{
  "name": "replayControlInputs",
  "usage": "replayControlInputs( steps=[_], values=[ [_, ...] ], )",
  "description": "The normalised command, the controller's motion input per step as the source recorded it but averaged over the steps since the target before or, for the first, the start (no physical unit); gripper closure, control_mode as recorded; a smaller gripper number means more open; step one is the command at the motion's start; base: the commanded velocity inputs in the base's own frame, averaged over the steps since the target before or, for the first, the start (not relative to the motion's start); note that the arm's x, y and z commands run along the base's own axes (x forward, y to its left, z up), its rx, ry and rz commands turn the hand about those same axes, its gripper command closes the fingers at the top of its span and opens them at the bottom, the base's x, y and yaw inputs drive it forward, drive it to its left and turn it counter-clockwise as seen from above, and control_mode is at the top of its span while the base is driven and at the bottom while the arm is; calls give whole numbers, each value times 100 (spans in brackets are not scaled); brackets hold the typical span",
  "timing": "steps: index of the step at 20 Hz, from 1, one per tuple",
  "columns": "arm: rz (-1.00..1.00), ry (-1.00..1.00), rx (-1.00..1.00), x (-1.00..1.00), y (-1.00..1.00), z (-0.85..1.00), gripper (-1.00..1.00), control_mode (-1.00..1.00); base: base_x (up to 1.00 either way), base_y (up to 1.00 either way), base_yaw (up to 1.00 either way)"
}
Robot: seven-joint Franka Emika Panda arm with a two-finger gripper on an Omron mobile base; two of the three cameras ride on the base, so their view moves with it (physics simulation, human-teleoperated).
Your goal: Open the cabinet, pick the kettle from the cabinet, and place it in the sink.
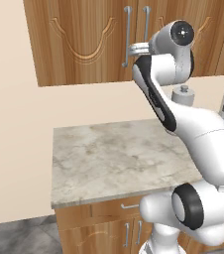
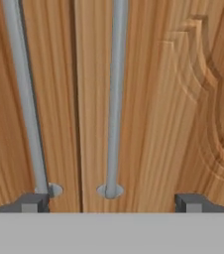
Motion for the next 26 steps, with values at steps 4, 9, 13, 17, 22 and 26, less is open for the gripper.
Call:
replayControlInputs(
  steps=[4, 9, 13, 17, 22, 26],
  values=[
    [0, 2, 1, 41, 0, -1, -100, -100, 0, 0, 0],
    [0, 2, 0, 40, 0, -4, -100, -100, 0, 0, 0],
    [0, 0, 0, 37, 0, -5, -100, -100, 0, 0, 0],
    [0, 0, 0, 37, 0, -7, 100, -100, 0, 0, 0],
    [0, 0, 0, 36, 0, -7, 100, -100, 0, 0, 0],
    [0, 1, 0, 33, 0, -8, 100, -100, 0, 0, 0]
  ],
)
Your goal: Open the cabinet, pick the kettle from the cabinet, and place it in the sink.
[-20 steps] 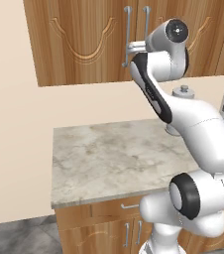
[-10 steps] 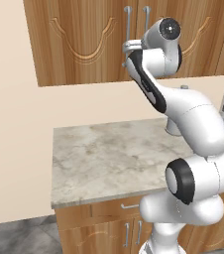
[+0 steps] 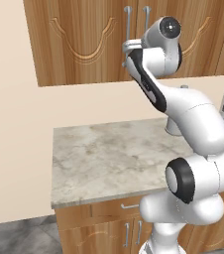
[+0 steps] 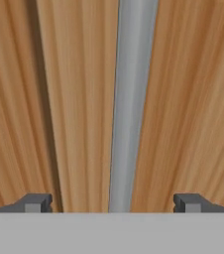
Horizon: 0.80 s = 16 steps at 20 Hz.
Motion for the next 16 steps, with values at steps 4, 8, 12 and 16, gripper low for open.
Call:
replayControlInputs(
  steps=[4, 8, 12, 16],
  values=[
    [-4, 0, 2, 9, 11, -12, 100, -100, 0, 0, 0],
    [-9, 0, 3, 4, 24, -13, 100, -100, 0, 0, 0],
    [-6, 0, 3, 1, 21, -7, 100, -100, 0, 0, 0],
    [0, 5, 13, -7, 5, -3, 100, -100, 0, 0, 0]
  ],
)
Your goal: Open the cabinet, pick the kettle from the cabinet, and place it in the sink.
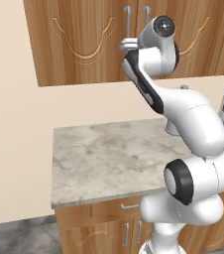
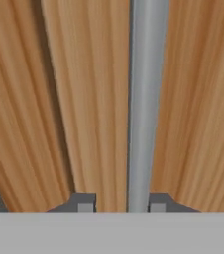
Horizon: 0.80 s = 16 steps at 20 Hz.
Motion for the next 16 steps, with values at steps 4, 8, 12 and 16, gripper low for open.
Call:
replayControlInputs(
  steps=[4, 8, 12, 16],
  values=[
    [2, 3, 21, -29, 0, -3, 100, -100, 0, 0, 0],
    [5, 1, 21, -34, 1, -5, 100, -100, 0, 0, 0],
    [6, 0, 18, -36, 4, -8, 100, -100, 0, 0, 0],
    [9, 0, 16, -40, 0, -5, 100, -100, 0, 0, 0]
  ],
)
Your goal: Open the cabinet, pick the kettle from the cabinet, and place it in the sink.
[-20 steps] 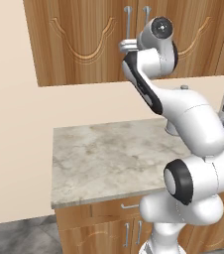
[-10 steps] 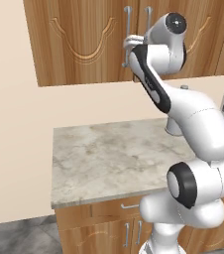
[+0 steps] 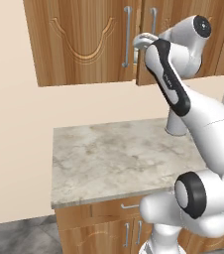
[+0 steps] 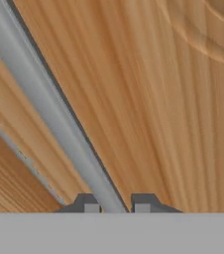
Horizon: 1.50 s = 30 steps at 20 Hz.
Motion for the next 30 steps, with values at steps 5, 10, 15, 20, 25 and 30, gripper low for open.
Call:
replayControlInputs(
  steps=[5, 10, 15, 20, 25, 30],
  values=[
    [11, 0, 12, -44, 0, -4, 100, -100, 0, 0, 0],
    [14, 0, 10, -48, 0, -5, 100, -100, 0, 0, 0],
    [15, -3, 7, -48, 0, -1, 100, -100, 0, 0, 0],
    [16, -8, 3, -49, -1, 0, 100, -100, 0, 0, 0],
    [16, -6, 0, -49, -7, 0, 100, -100, 0, 0, 0],
    [14, -6, 2, -48, -14, 0, 100, -100, 0, 0, 0]
  ],
)
